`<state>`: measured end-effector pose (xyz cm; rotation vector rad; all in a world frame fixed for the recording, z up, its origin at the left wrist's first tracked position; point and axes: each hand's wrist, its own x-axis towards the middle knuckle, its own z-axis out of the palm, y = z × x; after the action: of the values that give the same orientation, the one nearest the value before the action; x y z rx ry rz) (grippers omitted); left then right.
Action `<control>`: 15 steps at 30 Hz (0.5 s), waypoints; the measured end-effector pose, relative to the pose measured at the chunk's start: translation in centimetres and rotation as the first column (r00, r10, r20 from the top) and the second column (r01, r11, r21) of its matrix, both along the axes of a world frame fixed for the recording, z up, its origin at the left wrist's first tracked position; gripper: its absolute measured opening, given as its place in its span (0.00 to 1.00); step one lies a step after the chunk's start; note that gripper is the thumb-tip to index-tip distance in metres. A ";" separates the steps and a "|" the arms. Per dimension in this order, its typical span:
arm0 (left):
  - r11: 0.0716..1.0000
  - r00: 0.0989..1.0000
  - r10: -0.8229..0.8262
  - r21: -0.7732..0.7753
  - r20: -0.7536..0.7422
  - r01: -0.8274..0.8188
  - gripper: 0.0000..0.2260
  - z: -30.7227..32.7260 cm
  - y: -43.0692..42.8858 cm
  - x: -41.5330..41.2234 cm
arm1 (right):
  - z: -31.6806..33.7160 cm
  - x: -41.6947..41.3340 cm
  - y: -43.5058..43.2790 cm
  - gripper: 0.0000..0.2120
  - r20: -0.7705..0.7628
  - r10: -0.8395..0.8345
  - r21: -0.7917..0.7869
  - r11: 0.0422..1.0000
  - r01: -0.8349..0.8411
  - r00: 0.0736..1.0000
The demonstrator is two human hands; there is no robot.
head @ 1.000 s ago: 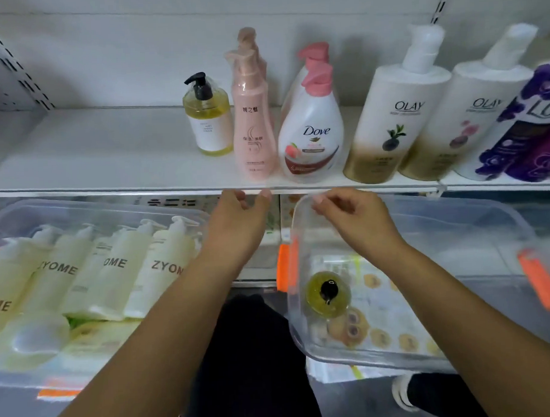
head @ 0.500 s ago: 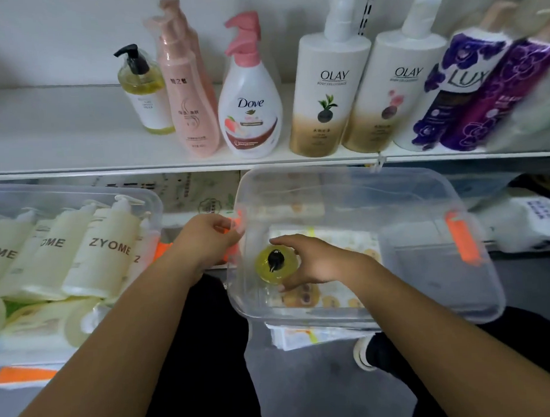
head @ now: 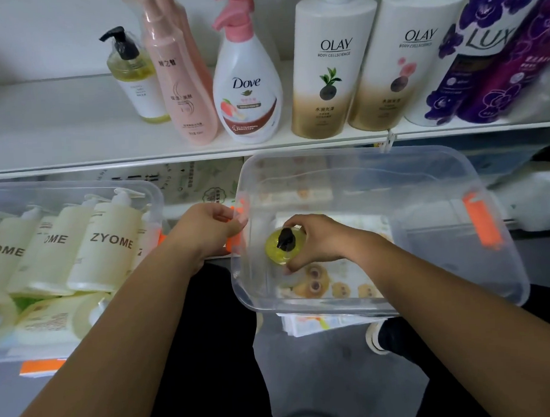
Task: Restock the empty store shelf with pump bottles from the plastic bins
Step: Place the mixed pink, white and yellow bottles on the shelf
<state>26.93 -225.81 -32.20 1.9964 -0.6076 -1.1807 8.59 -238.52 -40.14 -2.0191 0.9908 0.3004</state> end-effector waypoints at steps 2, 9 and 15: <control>1.000 1.000 0.001 -0.012 -0.008 -0.001 0.07 -0.2 0.0 0.3 | 1.0 -0.7 -0.3 0.39 0.062 -0.071 0.051 0.996 0.068 0.996; 1.000 0.929 -0.031 0.010 0.369 0.030 0.18 -0.1 0.3 -0.7 | 5.2 -4.0 0.2 0.30 0.305 -0.420 0.286 0.897 0.338 0.855; 0.918 0.961 -0.001 -0.381 0.277 0.110 0.20 2.9 2.4 -4.0 | 8.9 -4.3 1.7 0.33 0.428 -0.528 0.361 0.844 0.396 0.733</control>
<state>22.92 -223.37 -29.34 1.8082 -0.9657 -0.7422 4.33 -236.82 -31.21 -1.4334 1.0096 -0.3681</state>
